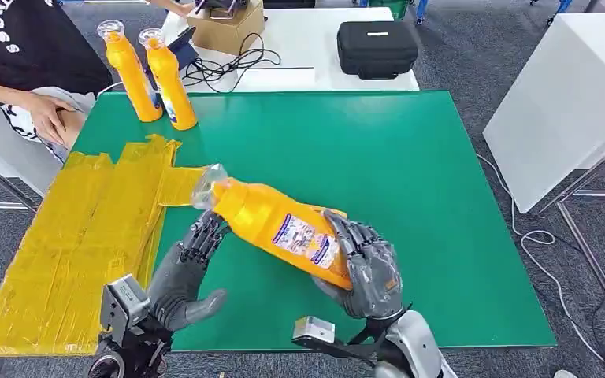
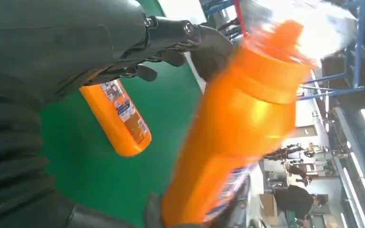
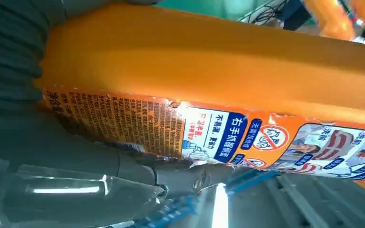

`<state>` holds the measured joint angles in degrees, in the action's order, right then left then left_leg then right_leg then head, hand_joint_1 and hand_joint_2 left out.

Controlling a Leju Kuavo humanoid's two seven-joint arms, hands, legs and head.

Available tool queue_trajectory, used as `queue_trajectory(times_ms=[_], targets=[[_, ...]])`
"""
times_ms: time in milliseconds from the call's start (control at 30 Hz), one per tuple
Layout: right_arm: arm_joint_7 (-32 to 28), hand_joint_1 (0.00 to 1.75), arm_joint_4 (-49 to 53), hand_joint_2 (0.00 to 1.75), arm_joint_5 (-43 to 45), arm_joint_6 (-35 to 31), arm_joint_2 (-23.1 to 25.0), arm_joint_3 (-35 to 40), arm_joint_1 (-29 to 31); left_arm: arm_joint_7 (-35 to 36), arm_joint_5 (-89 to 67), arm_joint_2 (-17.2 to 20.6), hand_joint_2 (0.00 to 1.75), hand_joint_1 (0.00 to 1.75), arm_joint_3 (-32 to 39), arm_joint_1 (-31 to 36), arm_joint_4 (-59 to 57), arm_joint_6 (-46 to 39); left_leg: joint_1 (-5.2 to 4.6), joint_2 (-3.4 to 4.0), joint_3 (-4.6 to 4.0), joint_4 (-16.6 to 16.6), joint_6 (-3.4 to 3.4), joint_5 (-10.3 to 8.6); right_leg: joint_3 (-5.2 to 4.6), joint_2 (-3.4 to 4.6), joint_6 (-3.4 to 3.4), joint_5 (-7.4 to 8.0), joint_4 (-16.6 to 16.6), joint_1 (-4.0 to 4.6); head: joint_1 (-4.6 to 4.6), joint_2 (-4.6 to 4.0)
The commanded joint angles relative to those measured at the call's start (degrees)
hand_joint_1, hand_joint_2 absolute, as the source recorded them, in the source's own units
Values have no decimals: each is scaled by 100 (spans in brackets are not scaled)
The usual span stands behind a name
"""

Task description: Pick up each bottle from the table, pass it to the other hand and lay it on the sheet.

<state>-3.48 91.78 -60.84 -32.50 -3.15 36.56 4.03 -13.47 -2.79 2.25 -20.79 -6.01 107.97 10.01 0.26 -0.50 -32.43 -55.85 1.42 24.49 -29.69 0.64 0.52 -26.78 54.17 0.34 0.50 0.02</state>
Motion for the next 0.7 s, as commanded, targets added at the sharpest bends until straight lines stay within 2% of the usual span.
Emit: queue_trajectory(times_ms=[33, 133, 167, 467, 700], targets=[[53, 175, -571, 175, -516, 107, -136, 585, 380, 287, 740, 159, 0, 0, -216, 237, -435, 130, 2, 6, 24, 8, -4, 5, 24, -2, 6, -2, -11, 2, 2, 0], [26, 175, -651, 175, -584, 185, -153, 775, 442, 452, 1765, 175, 0, 0, -158, 227, -545, 302, 0, 6, 28, 10, -4, 5, 27, -3, 8, -3, -12, 0, 0, 0], [27, 175, -679, 175, -585, 204, -170, 822, 456, 506, 2047, 202, 175, 0, -163, 238, -578, 346, 2, 7, 24, 9, -4, 4, 24, -1, 6, -1, -13, 2, -2, 0], [31, 175, -744, 175, -580, 201, -222, 865, 458, 568, 2378, 234, 175, 0, -200, 297, -566, 328, 3, 4, 27, 7, -4, 6, 30, -6, 9, -3, -12, 2, 0, 0], [143, 175, -757, 175, -561, 142, -270, 834, 377, 682, 2349, 304, 175, 0, -549, 710, -625, 400, 0, -11, 10, 5, -2, -1, 13, -15, 5, -2, -7, -1, 0, 0]])
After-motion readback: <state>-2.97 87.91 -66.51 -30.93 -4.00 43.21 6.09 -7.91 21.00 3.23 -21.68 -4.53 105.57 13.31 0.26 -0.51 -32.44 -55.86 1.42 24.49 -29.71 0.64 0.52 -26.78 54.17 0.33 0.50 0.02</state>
